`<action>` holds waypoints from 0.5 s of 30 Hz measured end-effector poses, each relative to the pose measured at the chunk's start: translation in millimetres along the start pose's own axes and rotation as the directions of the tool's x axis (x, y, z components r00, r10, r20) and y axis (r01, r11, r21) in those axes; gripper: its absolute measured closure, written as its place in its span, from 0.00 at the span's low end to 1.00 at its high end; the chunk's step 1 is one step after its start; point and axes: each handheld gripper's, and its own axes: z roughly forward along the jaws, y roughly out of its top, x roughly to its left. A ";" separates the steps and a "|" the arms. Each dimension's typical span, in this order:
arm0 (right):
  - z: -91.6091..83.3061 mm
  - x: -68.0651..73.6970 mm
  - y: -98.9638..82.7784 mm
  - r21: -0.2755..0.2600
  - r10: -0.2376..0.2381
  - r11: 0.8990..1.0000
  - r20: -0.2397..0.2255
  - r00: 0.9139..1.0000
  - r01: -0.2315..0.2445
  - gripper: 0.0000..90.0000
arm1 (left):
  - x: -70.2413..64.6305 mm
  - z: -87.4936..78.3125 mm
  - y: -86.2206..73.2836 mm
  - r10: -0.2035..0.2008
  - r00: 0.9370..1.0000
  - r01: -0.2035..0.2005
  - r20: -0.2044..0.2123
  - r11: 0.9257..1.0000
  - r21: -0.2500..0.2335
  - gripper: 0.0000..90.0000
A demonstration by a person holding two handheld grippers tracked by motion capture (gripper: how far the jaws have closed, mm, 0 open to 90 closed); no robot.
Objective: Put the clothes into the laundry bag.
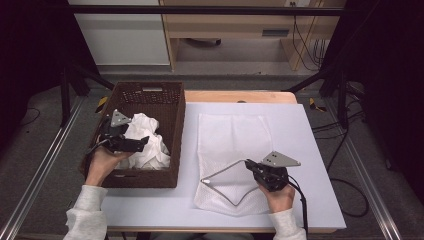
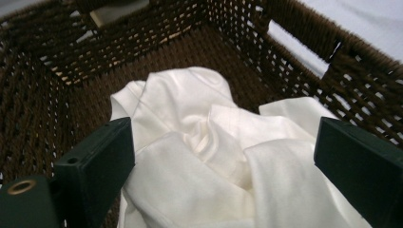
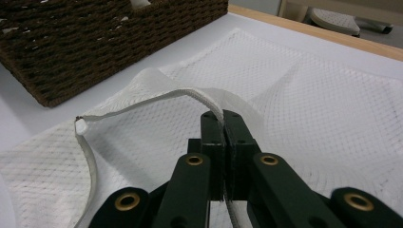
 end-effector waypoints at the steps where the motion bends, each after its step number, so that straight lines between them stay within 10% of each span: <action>1: 0.1 -0.4 -0.1 0.001 -0.001 1.000 -0.003 1.000 0.001 0.98 | -0.3 0.8 0.0 0.013 1.000 -0.013 -0.001 1.000 -0.003 0.06; 15: 2.1 -2.6 -1.3 0.022 0.007 1.000 -0.013 1.000 -0.007 0.98 | 4.4 27.0 -7.9 0.064 0.998 -0.065 0.017 0.994 0.089 0.04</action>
